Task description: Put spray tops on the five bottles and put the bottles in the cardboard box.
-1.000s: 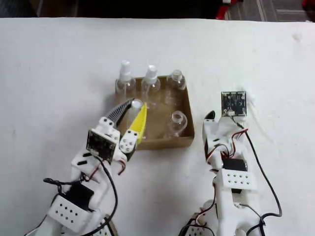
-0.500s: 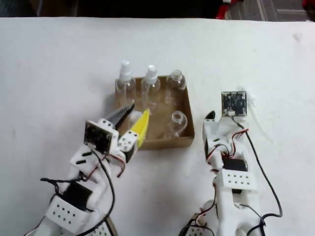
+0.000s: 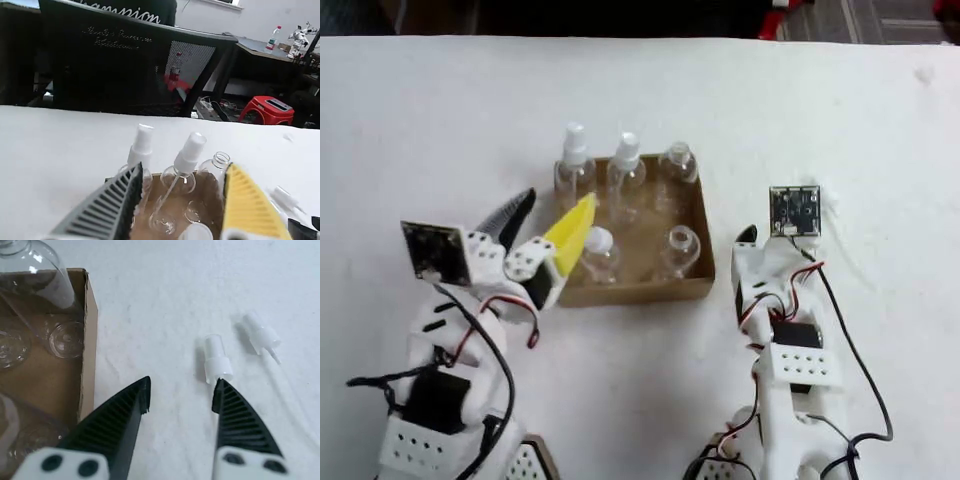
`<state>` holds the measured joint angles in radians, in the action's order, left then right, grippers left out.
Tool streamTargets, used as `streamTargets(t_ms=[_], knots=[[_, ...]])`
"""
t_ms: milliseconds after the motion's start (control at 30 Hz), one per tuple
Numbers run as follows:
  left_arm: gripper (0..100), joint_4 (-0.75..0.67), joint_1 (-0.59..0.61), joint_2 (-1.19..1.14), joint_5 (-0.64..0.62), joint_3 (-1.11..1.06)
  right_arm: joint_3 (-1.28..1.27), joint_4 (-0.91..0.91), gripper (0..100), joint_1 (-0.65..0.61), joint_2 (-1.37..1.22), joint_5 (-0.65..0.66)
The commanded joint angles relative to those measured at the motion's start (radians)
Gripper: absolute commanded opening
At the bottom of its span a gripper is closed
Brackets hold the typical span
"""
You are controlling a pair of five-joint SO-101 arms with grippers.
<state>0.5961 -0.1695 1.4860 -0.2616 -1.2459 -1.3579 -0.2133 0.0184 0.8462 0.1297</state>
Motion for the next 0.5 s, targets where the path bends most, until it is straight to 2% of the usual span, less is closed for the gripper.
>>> streamTargets(t_ms=[0,233,367,467], knots=[[25,0.032,0.077,0.019,-0.029,0.078,0.011,0.016,18.3,-0.005,0.001,0.014],[25,0.04,0.202,0.016,-0.029,0.077,0.032,0.013,18.3,0.059,0.008,0.003],[25,0.041,0.186,-0.004,0.023,0.068,0.06,-0.048,18.3,0.056,0.008,0.008],[20,0.046,0.148,-0.082,0.114,0.095,0.069,-0.065,18.3,0.056,0.008,0.008]])
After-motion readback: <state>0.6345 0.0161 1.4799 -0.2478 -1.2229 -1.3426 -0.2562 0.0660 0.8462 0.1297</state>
